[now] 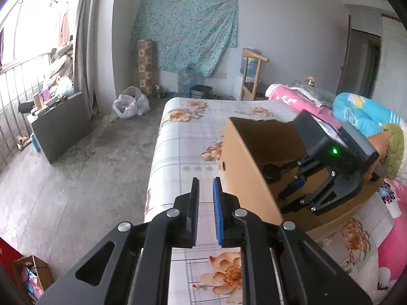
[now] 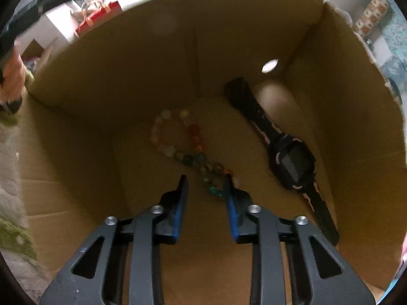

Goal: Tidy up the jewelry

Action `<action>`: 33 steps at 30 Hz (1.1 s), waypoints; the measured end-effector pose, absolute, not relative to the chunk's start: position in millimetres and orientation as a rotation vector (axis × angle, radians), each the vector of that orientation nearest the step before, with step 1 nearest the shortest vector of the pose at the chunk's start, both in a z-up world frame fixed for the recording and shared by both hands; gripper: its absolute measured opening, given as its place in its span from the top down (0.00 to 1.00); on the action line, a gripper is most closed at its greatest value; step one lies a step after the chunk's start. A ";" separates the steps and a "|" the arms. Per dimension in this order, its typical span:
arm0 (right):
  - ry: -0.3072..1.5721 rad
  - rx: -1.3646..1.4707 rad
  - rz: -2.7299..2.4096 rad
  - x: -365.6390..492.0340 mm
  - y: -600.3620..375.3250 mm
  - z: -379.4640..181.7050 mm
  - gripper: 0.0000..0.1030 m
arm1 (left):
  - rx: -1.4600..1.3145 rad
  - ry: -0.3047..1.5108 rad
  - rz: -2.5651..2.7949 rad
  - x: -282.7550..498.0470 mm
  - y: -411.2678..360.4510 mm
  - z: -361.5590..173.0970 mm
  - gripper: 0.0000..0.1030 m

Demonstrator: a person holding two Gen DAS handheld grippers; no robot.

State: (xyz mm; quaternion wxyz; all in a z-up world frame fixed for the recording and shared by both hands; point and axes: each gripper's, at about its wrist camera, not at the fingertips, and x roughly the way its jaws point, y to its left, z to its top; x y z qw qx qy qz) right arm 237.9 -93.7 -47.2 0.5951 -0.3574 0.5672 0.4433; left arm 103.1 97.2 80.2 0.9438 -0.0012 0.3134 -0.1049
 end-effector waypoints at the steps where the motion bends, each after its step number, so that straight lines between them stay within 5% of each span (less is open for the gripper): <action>1: 1.314 -0.834 1.028 237.8 -94.0 -49.6 0.86 | -0.005 0.643 -0.210 104.7 98.5 78.5 0.90; 4: 1.333 -0.810 1.025 242.5 -98.1 -54.5 0.93 | -0.013 0.654 -0.203 110.3 101.5 73.2 0.90; 14: 1.578 -0.278 1.001 293.1 -130.4 -45.1 0.92 | -0.040 0.682 -0.210 119.0 105.4 60.4 0.90; 23: 1.407 -0.332 0.863 296.0 -145.1 -33.3 0.74 | -0.048 0.676 -0.229 106.4 101.6 63.7 0.90; 33: 0.983 -0.086 0.733 237.3 -227.9 106.6 0.64 | -0.073 0.652 -0.324 67.4 95.4 71.1 0.80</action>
